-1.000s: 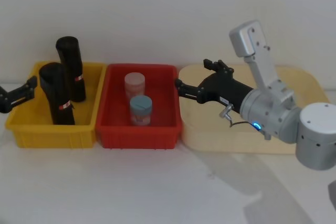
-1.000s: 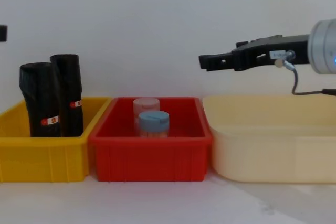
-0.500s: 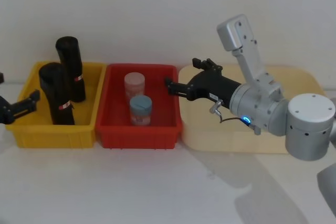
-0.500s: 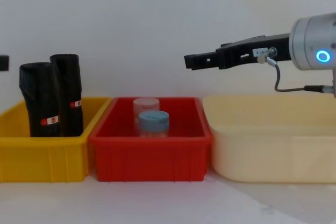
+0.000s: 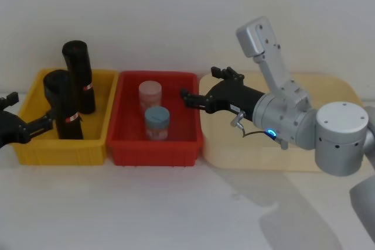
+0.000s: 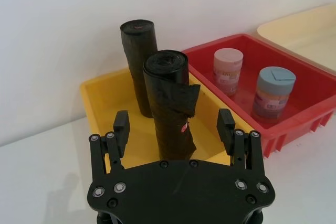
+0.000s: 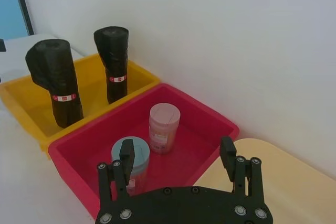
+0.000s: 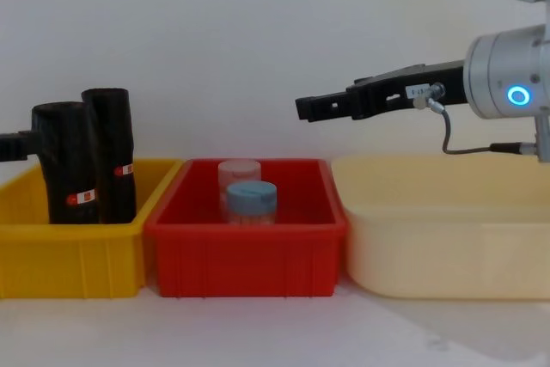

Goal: Pick up the garbage bag with the one hand and transfer it to the other hand.

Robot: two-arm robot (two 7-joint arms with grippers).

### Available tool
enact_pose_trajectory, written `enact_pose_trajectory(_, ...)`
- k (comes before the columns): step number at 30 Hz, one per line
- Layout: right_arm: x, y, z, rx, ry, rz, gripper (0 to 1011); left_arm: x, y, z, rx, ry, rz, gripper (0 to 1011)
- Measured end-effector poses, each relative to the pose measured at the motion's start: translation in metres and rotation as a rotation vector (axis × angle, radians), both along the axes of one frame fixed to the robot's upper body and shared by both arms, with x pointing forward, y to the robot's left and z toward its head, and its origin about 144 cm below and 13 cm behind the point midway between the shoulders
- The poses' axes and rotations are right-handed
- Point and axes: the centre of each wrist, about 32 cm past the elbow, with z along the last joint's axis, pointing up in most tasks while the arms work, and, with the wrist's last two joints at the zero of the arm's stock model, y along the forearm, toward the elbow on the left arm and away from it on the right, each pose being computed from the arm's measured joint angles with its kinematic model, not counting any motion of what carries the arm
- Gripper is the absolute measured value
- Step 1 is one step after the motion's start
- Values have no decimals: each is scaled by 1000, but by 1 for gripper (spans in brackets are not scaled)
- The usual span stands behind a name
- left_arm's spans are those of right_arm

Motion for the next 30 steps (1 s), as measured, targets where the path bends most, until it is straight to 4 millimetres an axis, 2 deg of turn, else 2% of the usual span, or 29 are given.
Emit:
enact_pose_trajectory(11,5,-1,0,1,-7,2,1001,17,-9,-9,-34,4,-9,1001)
enact_pose_trajectory(30,11,-5,-1,24,-16,15,1001,42,-27,-9,-77,9,-3,1001)
